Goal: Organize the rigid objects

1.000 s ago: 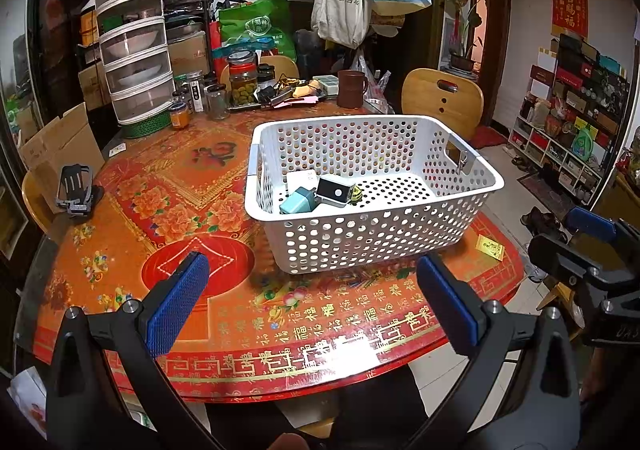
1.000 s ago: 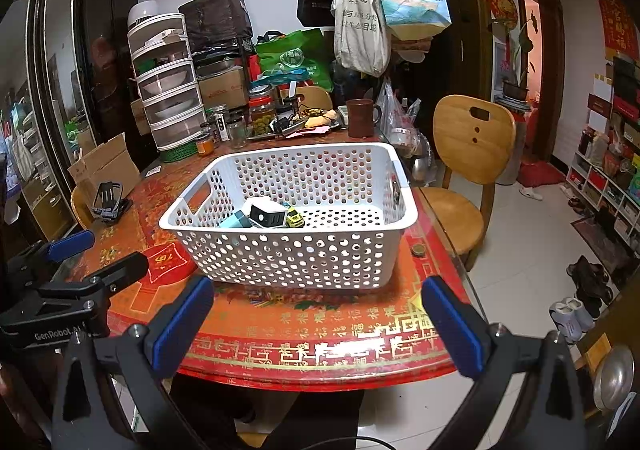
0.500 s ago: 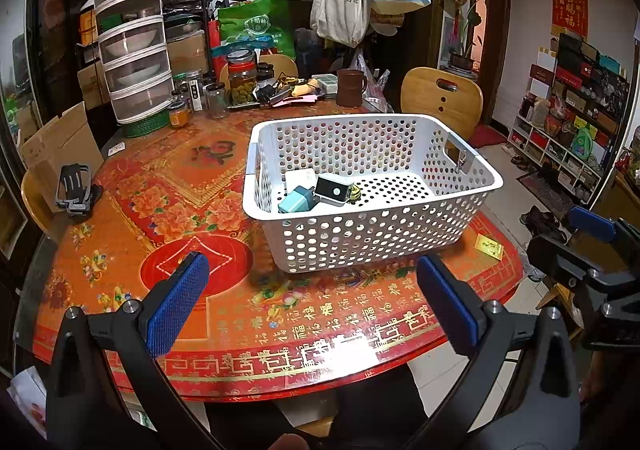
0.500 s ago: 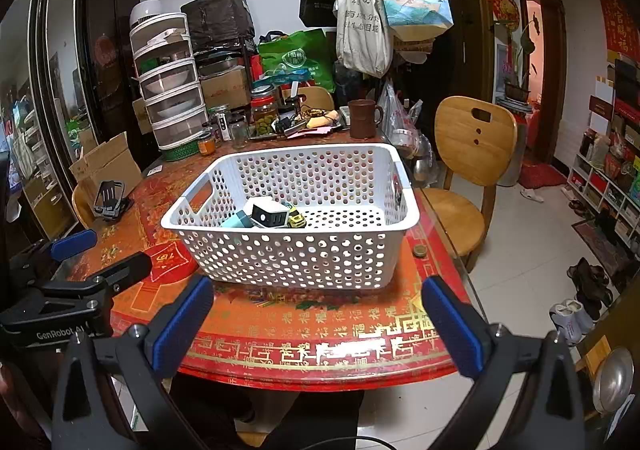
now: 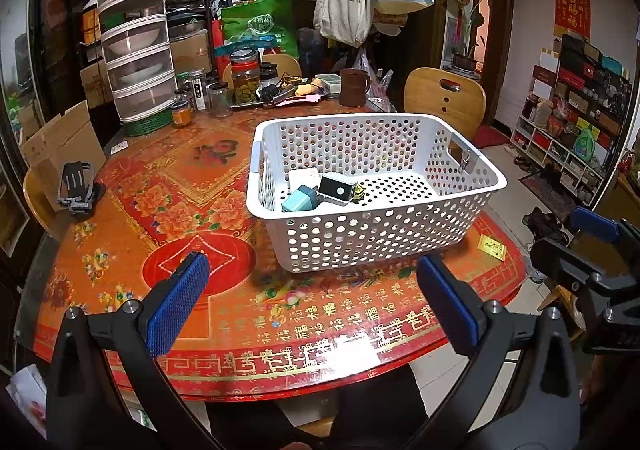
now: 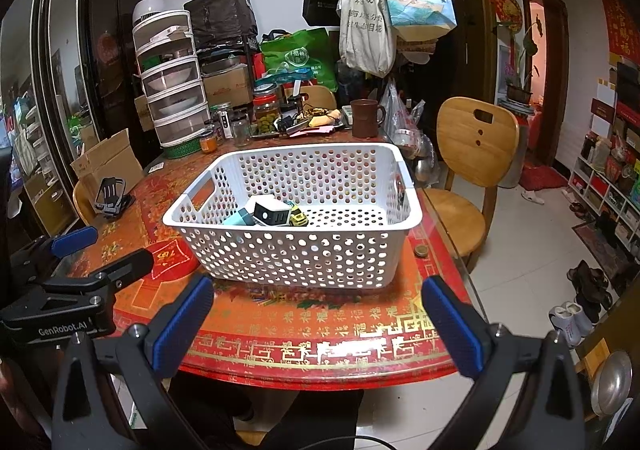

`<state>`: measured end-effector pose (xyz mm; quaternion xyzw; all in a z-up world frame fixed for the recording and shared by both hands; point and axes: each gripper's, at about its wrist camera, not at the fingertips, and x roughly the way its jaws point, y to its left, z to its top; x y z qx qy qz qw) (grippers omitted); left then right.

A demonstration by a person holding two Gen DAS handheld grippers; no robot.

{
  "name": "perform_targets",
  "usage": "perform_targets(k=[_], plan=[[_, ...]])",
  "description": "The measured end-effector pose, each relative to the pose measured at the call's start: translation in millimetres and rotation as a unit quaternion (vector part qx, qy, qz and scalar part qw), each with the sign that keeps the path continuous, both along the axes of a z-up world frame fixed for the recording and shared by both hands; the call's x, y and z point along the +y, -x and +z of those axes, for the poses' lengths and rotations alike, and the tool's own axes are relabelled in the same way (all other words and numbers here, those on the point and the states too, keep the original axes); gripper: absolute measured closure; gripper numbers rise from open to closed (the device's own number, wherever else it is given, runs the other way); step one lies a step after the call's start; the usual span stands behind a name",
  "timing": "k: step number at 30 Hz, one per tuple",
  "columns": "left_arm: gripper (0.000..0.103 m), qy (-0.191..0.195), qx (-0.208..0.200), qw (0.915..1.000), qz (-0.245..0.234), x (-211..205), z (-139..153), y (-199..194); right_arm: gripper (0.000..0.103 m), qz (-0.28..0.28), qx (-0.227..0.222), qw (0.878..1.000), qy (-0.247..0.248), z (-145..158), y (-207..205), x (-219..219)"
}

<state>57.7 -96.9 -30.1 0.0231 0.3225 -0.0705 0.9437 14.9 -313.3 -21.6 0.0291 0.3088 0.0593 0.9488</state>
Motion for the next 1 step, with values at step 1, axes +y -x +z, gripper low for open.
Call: perform_targets(k=[1], plan=[[0.001,0.002,-0.001,1.0000,-0.002,0.1,0.0,0.4,0.000,0.000,0.000,1.000,-0.001,-0.1,0.0,-0.2]])
